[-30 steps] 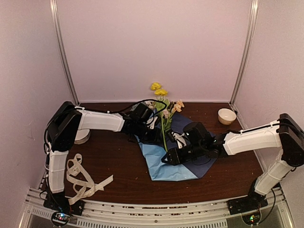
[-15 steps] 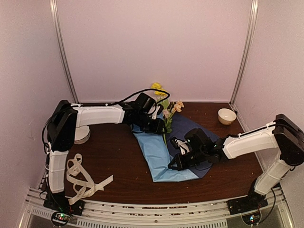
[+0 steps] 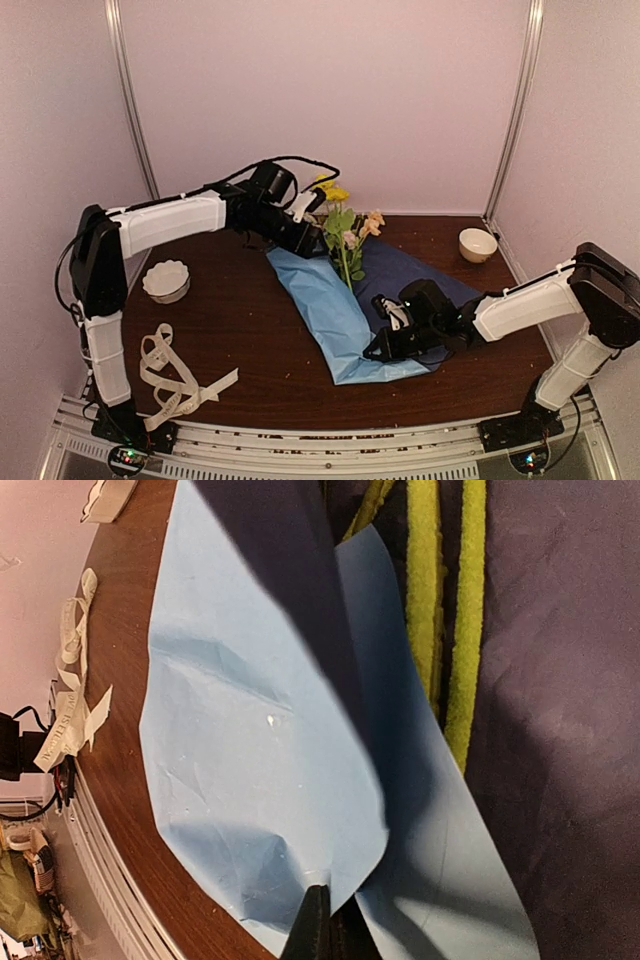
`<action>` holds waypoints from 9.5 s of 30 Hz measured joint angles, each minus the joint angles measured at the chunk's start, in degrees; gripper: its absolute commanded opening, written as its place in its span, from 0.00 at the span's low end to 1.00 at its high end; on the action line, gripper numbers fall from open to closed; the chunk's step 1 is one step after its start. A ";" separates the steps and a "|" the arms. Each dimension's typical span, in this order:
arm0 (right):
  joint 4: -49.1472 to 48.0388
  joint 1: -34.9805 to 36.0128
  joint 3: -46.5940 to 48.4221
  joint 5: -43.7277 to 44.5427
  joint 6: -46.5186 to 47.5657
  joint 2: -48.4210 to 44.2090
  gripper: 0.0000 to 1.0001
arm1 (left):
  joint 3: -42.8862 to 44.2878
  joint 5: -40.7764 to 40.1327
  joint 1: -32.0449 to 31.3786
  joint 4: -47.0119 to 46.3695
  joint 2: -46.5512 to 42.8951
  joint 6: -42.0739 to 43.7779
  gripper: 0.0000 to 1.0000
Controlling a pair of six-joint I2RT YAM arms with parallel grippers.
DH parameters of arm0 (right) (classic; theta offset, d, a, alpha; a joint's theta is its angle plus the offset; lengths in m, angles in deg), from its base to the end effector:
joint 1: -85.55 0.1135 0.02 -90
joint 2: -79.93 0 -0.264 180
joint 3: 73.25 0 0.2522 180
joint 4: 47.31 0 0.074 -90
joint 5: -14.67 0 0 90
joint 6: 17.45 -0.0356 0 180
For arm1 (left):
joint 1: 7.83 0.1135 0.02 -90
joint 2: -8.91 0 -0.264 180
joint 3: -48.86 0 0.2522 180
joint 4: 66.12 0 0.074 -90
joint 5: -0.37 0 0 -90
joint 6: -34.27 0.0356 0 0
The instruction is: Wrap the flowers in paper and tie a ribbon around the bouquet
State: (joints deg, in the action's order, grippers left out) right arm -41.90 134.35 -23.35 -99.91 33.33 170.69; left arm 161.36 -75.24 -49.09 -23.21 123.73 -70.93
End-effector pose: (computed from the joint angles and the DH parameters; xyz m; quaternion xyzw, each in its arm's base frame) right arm 0.1784 0.2263 0.1356 -0.1547 0.8970 0.3949 0.1245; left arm 0.3394 -0.3095 0.2659 0.2533 0.8830 -0.2808 0.2781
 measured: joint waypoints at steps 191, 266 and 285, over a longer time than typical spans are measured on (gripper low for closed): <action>4.83 -5.49 -2.67 -7.04 -0.26 -3.34 0.00 | -11.04 -6.21 -24.22 2.69 3.50 24.50 0.53; 21.66 -8.85 -1.16 3.72 6.86 -19.32 0.15 | -3.37 23.78 -15.10 4.87 14.97 18.99 0.53; -7.96 0.74 -9.60 -2.45 4.85 -8.09 0.00 | -3.50 29.57 -13.16 3.69 16.17 15.23 0.52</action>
State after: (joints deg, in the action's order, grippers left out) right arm -49.86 135.09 -32.94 -102.36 38.18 162.60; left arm 157.86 -45.67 -62.25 -19.52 139.91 -55.70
